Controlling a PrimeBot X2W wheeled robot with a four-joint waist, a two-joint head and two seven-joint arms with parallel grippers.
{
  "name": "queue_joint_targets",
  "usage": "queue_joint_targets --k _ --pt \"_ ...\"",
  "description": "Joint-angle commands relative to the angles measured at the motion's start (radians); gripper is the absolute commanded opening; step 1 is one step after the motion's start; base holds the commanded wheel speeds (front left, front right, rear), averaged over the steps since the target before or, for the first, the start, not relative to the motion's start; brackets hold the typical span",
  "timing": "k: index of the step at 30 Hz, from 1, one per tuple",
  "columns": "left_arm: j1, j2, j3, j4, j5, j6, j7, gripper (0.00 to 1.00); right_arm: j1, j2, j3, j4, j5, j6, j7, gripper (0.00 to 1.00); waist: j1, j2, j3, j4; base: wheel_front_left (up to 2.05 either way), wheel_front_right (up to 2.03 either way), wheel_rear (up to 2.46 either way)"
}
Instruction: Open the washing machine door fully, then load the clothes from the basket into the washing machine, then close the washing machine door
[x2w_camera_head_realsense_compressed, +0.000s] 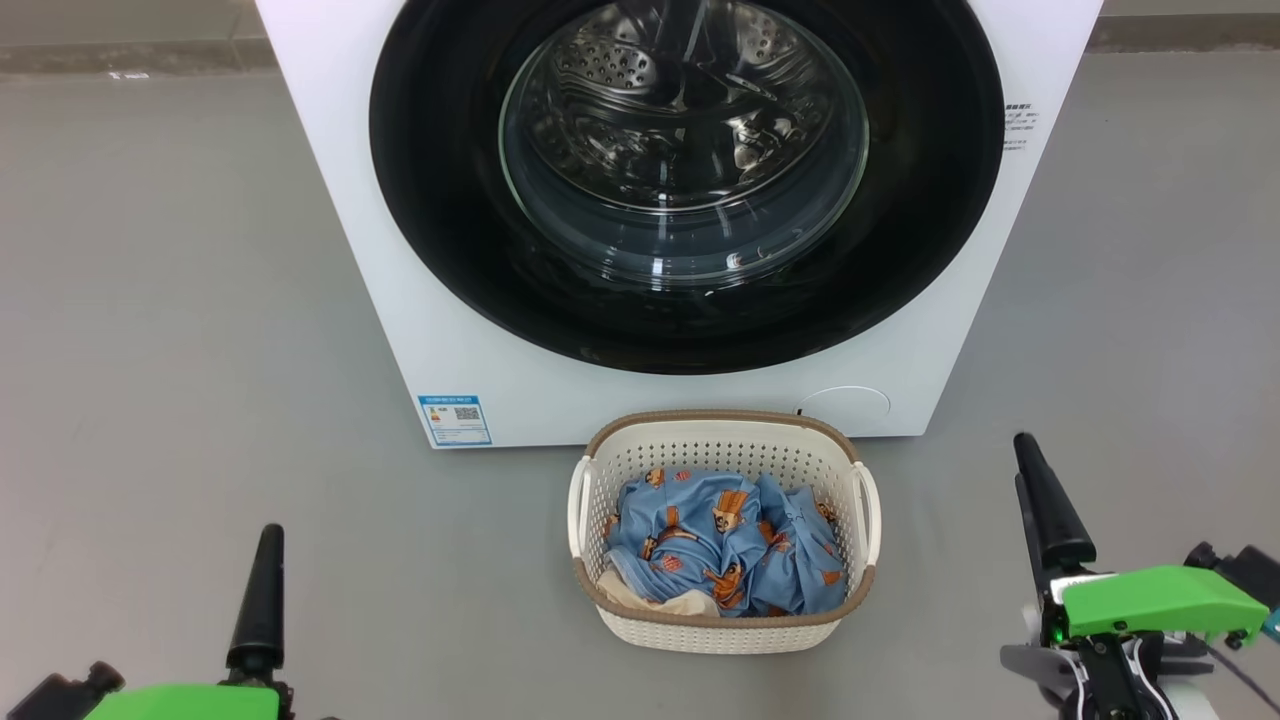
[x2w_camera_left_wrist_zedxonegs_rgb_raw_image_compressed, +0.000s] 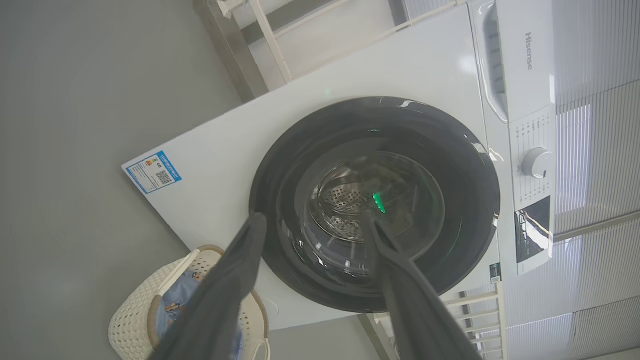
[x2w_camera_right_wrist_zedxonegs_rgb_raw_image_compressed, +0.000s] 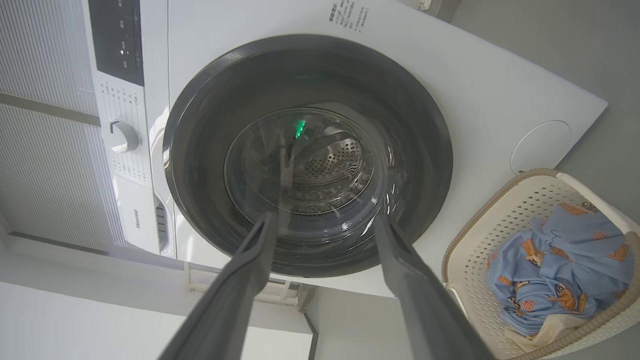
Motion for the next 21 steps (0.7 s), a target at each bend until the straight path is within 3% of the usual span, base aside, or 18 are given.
queue_joint_targets --k 1,21 --pt "-0.055 0.028 0.008 -0.025 0.024 -0.004 -0.012 1.00 -0.060 -0.011 0.014 -0.034 -0.025 0.003 -0.015 1.00 0.0000 0.0000 0.000 0.000 0.00 0.00 0.00" --pt "-0.083 0.050 -0.014 0.023 0.363 0.002 -0.073 1.00 -0.094 -0.014 0.037 0.017 -0.357 0.004 -0.073 1.00 0.0000 0.0000 -0.009 0.004 0.00 0.00 0.00"
